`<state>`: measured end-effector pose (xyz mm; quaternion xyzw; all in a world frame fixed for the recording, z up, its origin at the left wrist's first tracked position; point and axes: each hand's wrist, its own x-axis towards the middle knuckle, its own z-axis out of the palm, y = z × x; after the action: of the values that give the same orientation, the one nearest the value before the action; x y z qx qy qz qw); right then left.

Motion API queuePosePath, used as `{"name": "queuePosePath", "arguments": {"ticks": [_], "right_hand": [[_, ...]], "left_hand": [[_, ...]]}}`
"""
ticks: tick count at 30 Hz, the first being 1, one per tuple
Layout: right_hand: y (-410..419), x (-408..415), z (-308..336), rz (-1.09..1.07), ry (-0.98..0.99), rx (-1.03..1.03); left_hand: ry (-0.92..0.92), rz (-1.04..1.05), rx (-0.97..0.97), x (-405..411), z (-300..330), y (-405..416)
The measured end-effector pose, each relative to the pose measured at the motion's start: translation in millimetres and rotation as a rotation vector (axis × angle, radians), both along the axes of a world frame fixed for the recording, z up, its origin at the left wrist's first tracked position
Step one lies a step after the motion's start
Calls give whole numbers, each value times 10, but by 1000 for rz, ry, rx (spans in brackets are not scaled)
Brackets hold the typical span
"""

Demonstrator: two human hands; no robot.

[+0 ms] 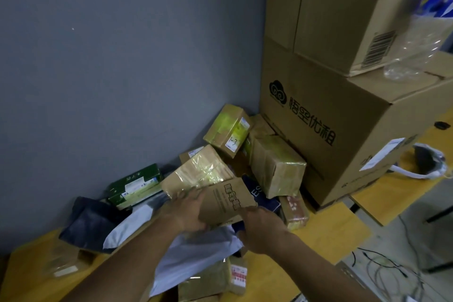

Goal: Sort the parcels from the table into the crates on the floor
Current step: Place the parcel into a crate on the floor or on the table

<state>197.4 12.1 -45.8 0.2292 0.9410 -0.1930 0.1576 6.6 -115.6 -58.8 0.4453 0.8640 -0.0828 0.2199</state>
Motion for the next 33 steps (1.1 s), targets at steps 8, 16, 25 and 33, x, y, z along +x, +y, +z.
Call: {"name": "queuePosePath", "arguments": {"ticks": [8, 16, 25, 33], "right_hand": [[-22, -220, -115, -37, -22, -12], [-118, -226, 282, -155, 18, -40], [-483, -467, 1063, -259, 192, -228], [-906, -542, 1617, -362, 328, -510]], "left_hand": [[-116, -88, 16, -275, -164, 153], [-308, -1, 276, -357, 63, -121], [-756, 292, 604, -587, 826, -580], [-1654, 498, 884, -507, 1236, -967]]}}
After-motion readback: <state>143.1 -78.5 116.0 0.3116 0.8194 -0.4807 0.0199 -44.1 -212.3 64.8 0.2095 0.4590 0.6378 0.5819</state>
